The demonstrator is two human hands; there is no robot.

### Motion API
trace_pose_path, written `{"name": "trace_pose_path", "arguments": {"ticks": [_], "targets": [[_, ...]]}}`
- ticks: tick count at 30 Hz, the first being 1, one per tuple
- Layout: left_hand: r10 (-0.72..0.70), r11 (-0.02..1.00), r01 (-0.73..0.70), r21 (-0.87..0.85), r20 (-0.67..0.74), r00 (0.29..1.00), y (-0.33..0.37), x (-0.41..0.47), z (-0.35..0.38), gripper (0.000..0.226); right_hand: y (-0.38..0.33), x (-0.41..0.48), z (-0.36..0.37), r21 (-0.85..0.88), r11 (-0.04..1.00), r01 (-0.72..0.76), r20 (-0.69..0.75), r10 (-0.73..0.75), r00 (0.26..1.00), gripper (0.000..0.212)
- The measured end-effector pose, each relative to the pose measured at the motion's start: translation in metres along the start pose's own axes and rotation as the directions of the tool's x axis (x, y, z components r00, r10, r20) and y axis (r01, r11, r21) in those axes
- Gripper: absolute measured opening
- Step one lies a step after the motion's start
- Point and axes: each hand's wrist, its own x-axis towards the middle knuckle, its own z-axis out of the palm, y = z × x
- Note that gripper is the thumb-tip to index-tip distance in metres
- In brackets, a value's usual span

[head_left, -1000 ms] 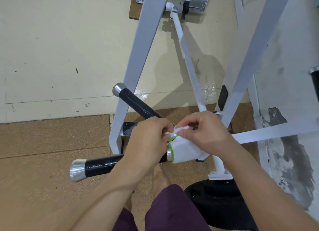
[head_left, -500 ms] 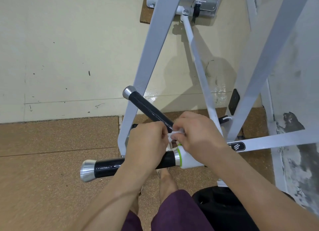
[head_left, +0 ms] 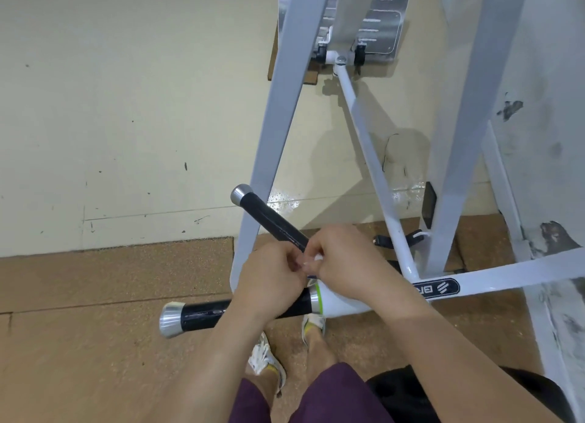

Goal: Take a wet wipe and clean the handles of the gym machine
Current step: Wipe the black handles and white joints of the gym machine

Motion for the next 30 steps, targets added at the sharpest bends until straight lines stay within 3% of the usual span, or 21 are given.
{"name": "trace_pose_path", "arguments": {"ticks": [2, 4, 6, 8, 10, 12, 15, 20, 22, 26, 28, 30], "targets": [[-0.011, 0.960, 0.042, -0.278, 0.113, 0.994, 0.002, -0.008, -0.011, 0.007, -0.002, -0.006, -0.008, 0.267, 0.962, -0.055, 0.043, 0.045, 0.998, 0.019], [0.030, 0.911, 0.039, -0.411, 0.162, 0.986, 0.004, -0.017, -0.026, 0.009, -0.009, -0.015, -0.013, 0.572, 0.815, -0.096, 0.065, 0.072, 0.995, 0.025], [-0.014, 0.893, 0.067, -0.445, 0.121, 0.993, -0.001, -0.016, -0.038, 0.009, -0.015, -0.021, -0.011, 0.735, 0.671, -0.092, 0.003, 0.132, 0.991, 0.026], [-0.123, 0.881, 0.110, -0.459, 0.001, 0.992, -0.016, 0.000, -0.050, 0.007, -0.019, -0.020, -0.008, 0.779, 0.623, -0.070, -0.105, 0.240, 0.965, 0.028], [-0.256, 0.807, 0.184, -0.561, -0.051, 0.965, -0.043, 0.025, -0.060, 0.011, -0.021, -0.018, -0.008, 0.773, 0.630, -0.078, -0.171, 0.324, 0.930, 0.028], [-0.353, 0.671, 0.276, -0.688, 0.031, 0.935, -0.072, 0.053, -0.065, 0.018, -0.029, -0.017, -0.006, 0.706, 0.701, -0.102, -0.202, 0.337, 0.920, 0.030], [-0.374, 0.495, 0.344, -0.798, 0.161, 0.913, -0.102, 0.090, -0.060, 0.022, -0.038, -0.007, 0.002, 0.557, 0.813, -0.172, -0.235, 0.353, 0.906, 0.025], [-0.278, 0.431, 0.365, -0.825, 0.263, 0.924, -0.107, 0.117, -0.046, 0.019, -0.046, 0.018, 0.018, 0.404, 0.867, -0.292, -0.255, 0.414, 0.874, 0.018], [-0.189, 0.317, 0.394, -0.863, 0.350, 0.918, -0.108, 0.118, -0.039, 0.027, -0.048, 0.024, 0.021, 0.382, 0.868, -0.317, -0.253, 0.428, 0.868, 0.020], [-0.059, -0.003, 0.473, -0.881, 0.473, 0.879, -0.114, 0.120, -0.026, 0.027, -0.048, 0.028, 0.024, 0.398, 0.847, -0.353, -0.266, 0.475, 0.839, 0.019], [-0.013, -0.077, 0.490, -0.868, 0.492, 0.870, -0.116, 0.120, -0.023, 0.021, -0.047, 0.030, 0.025, 0.388, 0.845, -0.369, -0.270, 0.487, 0.831, 0.018], [0.008, -0.051, 0.487, -0.872, 0.487, 0.873, -0.116, 0.118, -0.020, 0.021, -0.046, 0.032, 0.025, 0.373, 0.850, -0.372, -0.270, 0.484, 0.833, 0.018]]}}
